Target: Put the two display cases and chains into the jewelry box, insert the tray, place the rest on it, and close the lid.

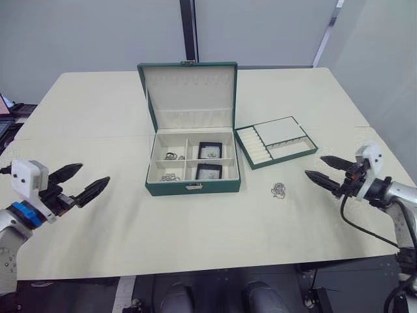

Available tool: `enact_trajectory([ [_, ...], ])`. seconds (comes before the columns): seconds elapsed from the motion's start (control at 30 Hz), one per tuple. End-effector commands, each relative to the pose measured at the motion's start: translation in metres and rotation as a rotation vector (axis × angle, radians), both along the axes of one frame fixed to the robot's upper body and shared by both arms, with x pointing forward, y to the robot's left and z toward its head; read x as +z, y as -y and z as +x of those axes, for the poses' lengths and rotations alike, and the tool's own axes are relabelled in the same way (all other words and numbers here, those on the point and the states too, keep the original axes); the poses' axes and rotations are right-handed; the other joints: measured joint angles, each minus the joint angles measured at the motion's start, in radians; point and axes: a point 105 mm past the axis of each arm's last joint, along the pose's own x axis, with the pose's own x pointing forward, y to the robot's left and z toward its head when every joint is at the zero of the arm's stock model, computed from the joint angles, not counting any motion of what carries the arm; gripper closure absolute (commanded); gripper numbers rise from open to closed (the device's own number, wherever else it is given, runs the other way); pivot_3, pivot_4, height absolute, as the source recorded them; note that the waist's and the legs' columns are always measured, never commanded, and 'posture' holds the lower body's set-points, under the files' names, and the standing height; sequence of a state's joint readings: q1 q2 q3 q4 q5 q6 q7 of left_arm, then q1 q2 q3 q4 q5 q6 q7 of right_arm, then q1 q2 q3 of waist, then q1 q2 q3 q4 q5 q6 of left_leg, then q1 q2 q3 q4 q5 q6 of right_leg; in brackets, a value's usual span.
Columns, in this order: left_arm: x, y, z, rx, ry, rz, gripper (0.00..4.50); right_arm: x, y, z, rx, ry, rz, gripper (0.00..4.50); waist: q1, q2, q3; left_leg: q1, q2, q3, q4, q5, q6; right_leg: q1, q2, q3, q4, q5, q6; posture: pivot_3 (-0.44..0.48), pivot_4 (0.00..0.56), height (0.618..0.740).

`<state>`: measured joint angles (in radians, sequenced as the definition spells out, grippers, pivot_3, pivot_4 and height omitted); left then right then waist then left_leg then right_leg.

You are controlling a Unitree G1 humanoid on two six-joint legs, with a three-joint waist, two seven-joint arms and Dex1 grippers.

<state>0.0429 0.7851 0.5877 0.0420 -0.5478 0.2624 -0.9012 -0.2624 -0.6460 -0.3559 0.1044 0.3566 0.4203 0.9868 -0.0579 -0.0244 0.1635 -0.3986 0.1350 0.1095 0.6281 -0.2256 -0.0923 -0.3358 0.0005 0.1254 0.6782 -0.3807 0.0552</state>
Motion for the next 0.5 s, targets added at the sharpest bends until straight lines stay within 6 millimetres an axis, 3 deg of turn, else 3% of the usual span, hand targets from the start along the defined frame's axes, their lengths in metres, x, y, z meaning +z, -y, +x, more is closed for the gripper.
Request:
enact_trajectory([
  [0.03, 0.007, -0.012, -0.003, 0.07, 0.064, 0.021, 0.0, 0.01, 0.014, 0.001, -0.082, 0.073, 0.023, 0.04, 0.0, 0.0, 0.0, 0.0, 0.0, 0.0, 0.0, 0.0, 0.0, 0.0, 0.0, 0.0, 0.0, 0.0, 0.0, 0.0, 0.15, 0.74],
  [0.27, -0.006, -0.023, -0.006, 0.154, 0.06, -0.002, 0.0, 0.005, 0.028, 0.003, -0.165, 0.094, 0.045, 0.04, 0.0, 0.0, 0.0, 0.0, 0.0, 0.0, 0.0, 0.0, 0.0, 0.0, 0.0, 0.0, 0.0, 0.0, 0.0, 0.0, 0.15, 0.74],
  [0.5, -0.011, -0.024, -0.007, 0.176, 0.064, -0.013, 0.0, 0.002, 0.03, 0.006, -0.164, 0.1, 0.043, 0.04, 0.001, 0.0, 0.0, 0.0, 0.0, 0.0, 0.0, 0.0, 0.0, 0.001, 0.0, 0.0, 0.0, 0.0, 0.0, 0.0, 0.15, 0.74],
])
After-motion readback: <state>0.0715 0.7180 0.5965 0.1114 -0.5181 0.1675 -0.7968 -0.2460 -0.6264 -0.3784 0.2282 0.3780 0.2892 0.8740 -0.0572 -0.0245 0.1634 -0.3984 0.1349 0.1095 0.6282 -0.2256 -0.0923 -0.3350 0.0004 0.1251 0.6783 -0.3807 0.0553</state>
